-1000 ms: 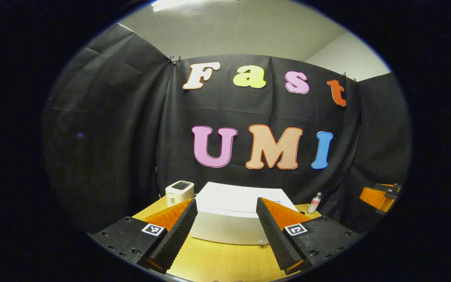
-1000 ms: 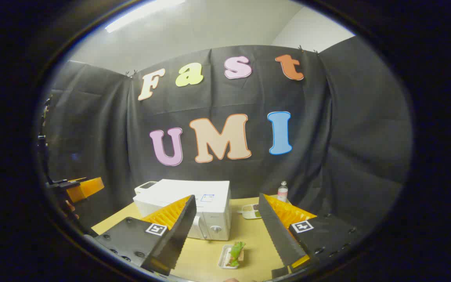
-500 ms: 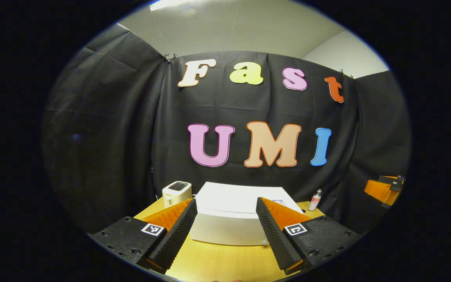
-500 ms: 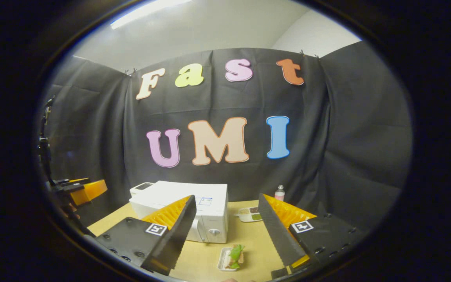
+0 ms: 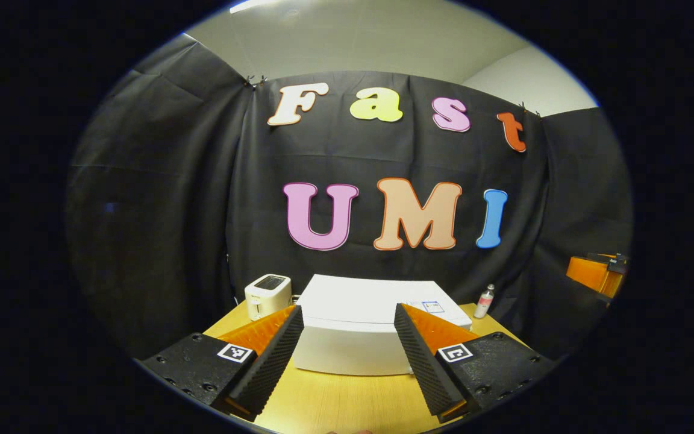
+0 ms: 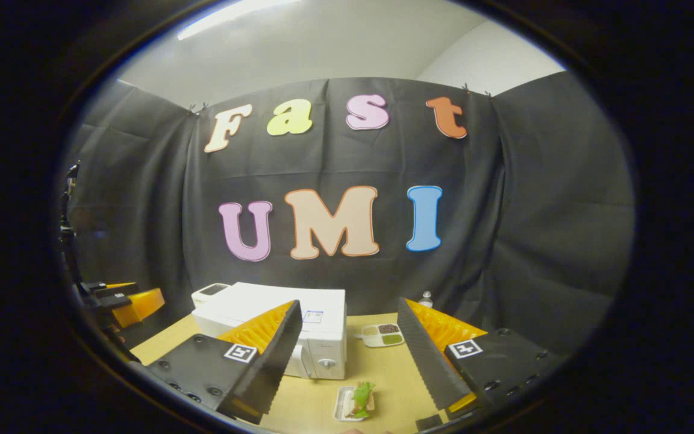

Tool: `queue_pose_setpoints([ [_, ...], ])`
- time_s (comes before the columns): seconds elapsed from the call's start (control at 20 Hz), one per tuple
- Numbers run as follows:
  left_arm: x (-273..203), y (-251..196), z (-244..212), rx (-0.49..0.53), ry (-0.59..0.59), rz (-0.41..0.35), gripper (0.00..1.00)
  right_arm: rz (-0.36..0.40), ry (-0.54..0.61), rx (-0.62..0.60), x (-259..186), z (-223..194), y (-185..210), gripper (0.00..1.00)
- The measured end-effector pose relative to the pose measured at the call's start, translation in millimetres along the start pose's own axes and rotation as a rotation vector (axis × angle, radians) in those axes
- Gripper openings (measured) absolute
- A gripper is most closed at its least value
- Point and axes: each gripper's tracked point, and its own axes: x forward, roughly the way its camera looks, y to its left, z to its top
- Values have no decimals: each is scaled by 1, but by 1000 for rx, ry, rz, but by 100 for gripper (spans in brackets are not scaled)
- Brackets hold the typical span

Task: Open the microwave oven with the left hand, put the food in, and close the microwave oven.

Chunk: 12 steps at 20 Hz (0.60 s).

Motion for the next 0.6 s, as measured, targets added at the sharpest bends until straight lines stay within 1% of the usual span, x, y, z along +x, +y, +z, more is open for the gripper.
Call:
queue_pose_setpoints([
  [0.05,2,-3,-8,-3,13,-23,94,-14,-2,4,-2,-2,0,99],
  [0.1,3,-6,-17,-7,33,-45,96,-31,3,6,-4,-7,0,92],
  [0.15,6,-11,-29,-11,56,-70,96,-47,8,9,-7,-11,-1,99],
  [0.3,10,-27,-61,-8,130,-133,96,-93,29,27,-15,-24,-6,99],
  [0.35,12,-32,-71,-2,153,-149,96,-106,39,34,-18,-28,-9,92],
  [0.4,15,-39,-81,3,176,-165,96,-120,51,39,-20,-33,-14,99],
  [0.5,22,-52,-102,3,229,-190,96,-149,84,49,-22,-45,-27,99],
  [0.6,30,-65,-124,-2,291,-199,96,-172,120,70,-22,-57,-42,99],
])
